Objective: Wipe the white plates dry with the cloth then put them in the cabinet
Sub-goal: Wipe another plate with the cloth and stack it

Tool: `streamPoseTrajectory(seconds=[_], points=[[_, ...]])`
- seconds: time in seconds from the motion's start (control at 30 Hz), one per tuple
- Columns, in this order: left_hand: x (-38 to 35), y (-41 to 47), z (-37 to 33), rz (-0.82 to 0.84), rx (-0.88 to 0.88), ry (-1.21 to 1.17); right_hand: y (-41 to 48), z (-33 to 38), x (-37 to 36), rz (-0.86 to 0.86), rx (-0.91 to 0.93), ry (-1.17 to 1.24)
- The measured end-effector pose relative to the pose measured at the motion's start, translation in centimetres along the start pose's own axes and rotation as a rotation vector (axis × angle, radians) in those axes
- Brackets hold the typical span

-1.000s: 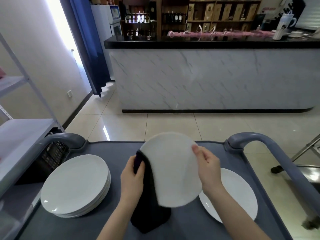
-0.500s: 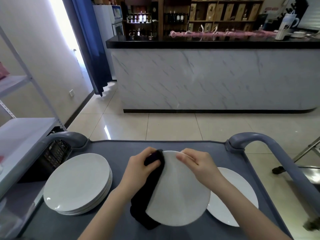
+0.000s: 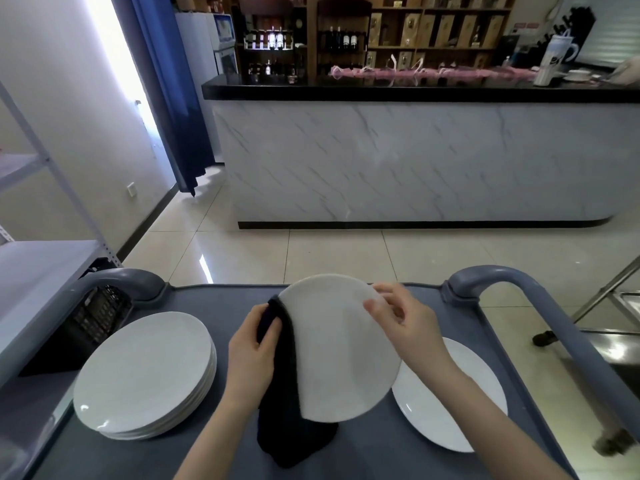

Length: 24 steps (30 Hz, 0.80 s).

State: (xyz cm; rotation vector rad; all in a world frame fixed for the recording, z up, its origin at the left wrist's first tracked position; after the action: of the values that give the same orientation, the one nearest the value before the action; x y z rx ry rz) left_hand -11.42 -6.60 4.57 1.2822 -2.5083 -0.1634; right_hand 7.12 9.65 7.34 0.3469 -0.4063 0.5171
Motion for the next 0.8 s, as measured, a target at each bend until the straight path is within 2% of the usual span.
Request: streamPoseTrajectory(seconds=[0.1,0.2,0.3,0.43,0.53,0.63,0.73,0.8], points=[[-1.0,0.5,-1.3,0.184,-0.104,0.113,0.8,1.2,-1.7,0.245,0.087,-0.188],[-1.9,0.7,-1.3,0.233,-0.113,0.139,1.0,1.8,-2.3,0.251,0.131,-0.102],[-1.5,1.0,-0.9,0.116,-0.038,0.057,0.8,1.7,-1.6,0.085,0.128,0.009],[-1.0,0.0,0.6,-0.137,0.144,-0.080,-0.3,0.1,-1.3,-0.297,-0.176,0.322],[-2.0,-1.8,1.9,-0.253,0.304,-0.240,-1.8,-0.9,-2.2,-0.460,-0.305,0.420],[-1.8,-1.6,2.1,-0.213,0.283,-0.240,-2.1,-1.1,-2.1,-0.411,-0.255,0.325],[-0.8,0.1,0.8,-0.084,0.128,-0.144,-1.2,-1.0,-0.9,-0.303,-0.144,0.247],[-0.8,1.0,-0.2,0.034,0.016,-0.060,-0.3,-0.2,-0.4,-0.152,-0.040,0.154]])
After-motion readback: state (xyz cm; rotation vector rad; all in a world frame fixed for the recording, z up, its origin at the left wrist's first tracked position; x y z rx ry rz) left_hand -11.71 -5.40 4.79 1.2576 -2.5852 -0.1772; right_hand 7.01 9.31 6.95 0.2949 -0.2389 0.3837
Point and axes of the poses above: each hand's wrist, its own y-axis towards the middle knuckle, its own x-axis out of the back of the hand, z = x × y, the point moved 5 cm from there along y, towards the middle knuckle, and after that the axes turned 3 degrees about -z, right-handed, at the moved point
